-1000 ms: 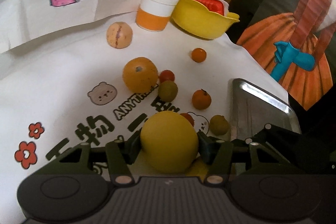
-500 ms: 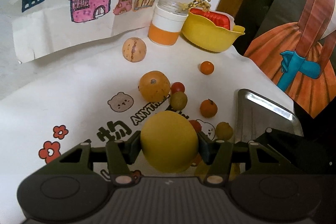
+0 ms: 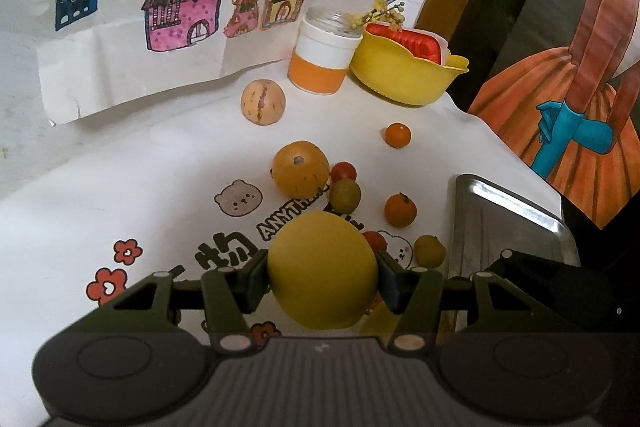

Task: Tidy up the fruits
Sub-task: 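Carry the yellow fruit in the left tool while the right tool carries the pear to the tray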

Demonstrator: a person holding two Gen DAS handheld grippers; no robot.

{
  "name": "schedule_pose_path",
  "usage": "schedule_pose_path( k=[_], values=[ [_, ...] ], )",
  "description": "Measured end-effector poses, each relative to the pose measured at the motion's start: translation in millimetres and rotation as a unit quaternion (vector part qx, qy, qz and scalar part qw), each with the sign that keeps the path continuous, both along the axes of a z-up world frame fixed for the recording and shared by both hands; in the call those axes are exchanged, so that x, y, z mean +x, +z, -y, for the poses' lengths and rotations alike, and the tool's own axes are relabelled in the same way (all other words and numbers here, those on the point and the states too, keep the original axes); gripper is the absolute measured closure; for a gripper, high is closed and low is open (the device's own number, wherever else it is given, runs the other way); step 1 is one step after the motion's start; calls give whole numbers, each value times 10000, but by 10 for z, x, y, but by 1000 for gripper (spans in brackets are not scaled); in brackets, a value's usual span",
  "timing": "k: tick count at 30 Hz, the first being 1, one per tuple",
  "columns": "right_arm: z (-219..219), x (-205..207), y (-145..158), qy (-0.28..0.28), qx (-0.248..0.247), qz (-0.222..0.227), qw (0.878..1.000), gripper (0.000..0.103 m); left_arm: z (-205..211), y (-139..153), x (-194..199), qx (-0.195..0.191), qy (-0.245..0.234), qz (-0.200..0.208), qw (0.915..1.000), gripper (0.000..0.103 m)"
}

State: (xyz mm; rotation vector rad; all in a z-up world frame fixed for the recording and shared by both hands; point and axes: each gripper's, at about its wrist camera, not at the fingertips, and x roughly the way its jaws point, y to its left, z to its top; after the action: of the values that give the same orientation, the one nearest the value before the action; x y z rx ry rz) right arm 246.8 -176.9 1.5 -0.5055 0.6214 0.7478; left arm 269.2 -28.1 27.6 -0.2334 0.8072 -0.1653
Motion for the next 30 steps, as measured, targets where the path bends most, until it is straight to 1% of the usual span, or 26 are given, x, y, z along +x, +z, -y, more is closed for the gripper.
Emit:
schedule_pose_path(
  k=[7,14,20,25,30],
  values=[
    [-26,-73,-11,22,-110,288,9995,42,-24,71,-46,11,65,77,9999,43],
    [-35,-193,45,61,-166,769,9969,43,-24,121,-74,16,145,122,9998,43],
    [21,-314,115,52,-276,1318,9909,45,40,187,-66,-19,208,193,9996,43],
    [267,-261,196,-265,-332,1440,9887,46,200,228,-9,-112,120,299,9994,43],
    [622,-139,207,-841,-340,1391,9861,46,457,186,75,-282,-124,311,9990,43]
  ],
)
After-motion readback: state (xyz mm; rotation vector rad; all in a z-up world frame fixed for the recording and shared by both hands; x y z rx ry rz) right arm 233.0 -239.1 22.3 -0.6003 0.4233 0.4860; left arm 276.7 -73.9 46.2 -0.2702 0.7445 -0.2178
